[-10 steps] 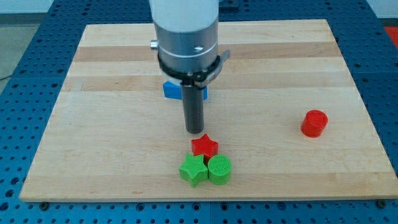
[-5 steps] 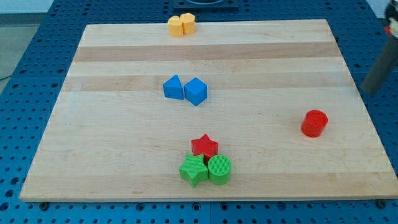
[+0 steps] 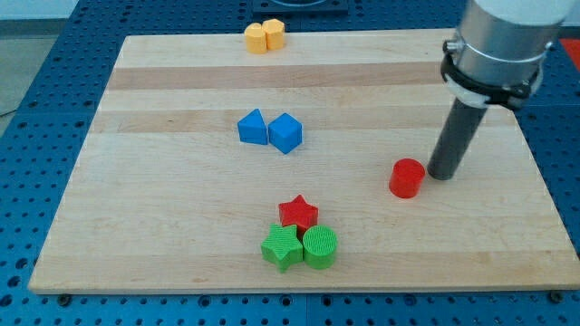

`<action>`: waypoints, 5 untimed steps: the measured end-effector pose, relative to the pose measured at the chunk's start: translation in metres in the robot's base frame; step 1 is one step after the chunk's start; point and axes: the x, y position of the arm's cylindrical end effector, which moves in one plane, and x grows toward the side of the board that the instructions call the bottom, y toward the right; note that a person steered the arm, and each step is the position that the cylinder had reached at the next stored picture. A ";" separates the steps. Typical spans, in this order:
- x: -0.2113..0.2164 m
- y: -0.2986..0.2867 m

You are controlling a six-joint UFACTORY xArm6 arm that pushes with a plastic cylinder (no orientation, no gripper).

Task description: Move the red circle to the right of the red star

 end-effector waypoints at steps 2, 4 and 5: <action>0.062 -0.094; 0.056 -0.071; 0.062 -0.075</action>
